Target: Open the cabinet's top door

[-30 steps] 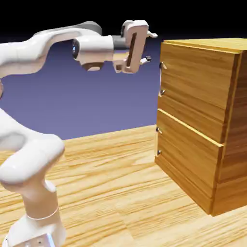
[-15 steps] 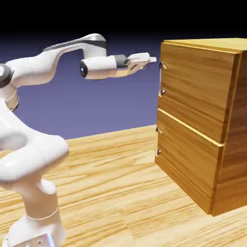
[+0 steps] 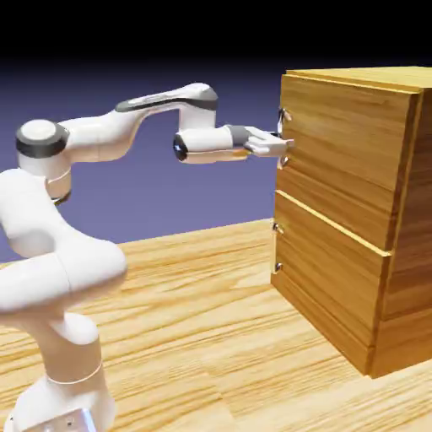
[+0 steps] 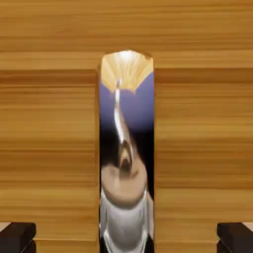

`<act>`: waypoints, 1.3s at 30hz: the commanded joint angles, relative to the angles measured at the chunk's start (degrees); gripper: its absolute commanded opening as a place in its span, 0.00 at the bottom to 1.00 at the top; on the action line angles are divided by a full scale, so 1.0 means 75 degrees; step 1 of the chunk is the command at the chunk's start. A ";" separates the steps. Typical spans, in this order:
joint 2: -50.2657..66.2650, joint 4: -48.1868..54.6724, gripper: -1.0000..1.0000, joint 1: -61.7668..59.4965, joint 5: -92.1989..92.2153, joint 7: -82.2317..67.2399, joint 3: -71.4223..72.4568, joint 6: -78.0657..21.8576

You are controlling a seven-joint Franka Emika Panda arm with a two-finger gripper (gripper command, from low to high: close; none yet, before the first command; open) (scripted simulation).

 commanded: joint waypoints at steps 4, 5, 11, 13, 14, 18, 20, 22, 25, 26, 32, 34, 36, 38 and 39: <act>0.0068 -0.1111 0.00 0.0957 -0.0099 -0.0148 -0.0478 -0.0805; 0.0087 -0.1388 0.00 0.1202 -0.0138 -0.0185 -0.0606 -0.1006; 0.0179 -0.3049 0.00 0.2735 -0.0527 -0.0375 -0.1505 -0.2226; 0.0186 -0.3603 0.00 0.3265 -0.0729 -0.0417 -0.1863 -0.2639; 0.0181 -0.3880 0.00 0.3533 -0.0846 -0.0432 -0.2055 -0.2847; 0.0089 -0.4988 0.00 0.4608 -0.1442 -0.0442 -0.2921 -0.3700; -0.0015 -0.5541 0.00 0.5135 -0.1832 -0.0414 -0.3421 -0.4146; -0.0163 -0.6088 0.00 0.5637 -0.2293 -0.0363 -0.3968 -0.4608; -0.0443 -0.6810 0.00 0.6248 -0.3055 -0.0260 -0.4798 -0.5274; -0.0546 -0.7023 0.00 0.6411 -0.3324 -0.0221 -0.5075 -0.5489; -0.1156 -0.8016 0.00 0.6971 -0.5041 -0.0001 -0.6737 -0.6741; -0.1323 -0.8243 0.00 0.7015 -0.5634 0.0052 -0.7290 -0.7151; -0.1452 -0.8422 0.00 0.7002 -0.6228 0.0087 -0.7844 -0.7560; -0.1538 -0.8554 0.00 0.6944 -0.6821 0.0102 -0.8398 -0.7967; -0.1563 -0.8603 0.00 0.6901 -0.7117 0.0100 -0.8675 -0.8171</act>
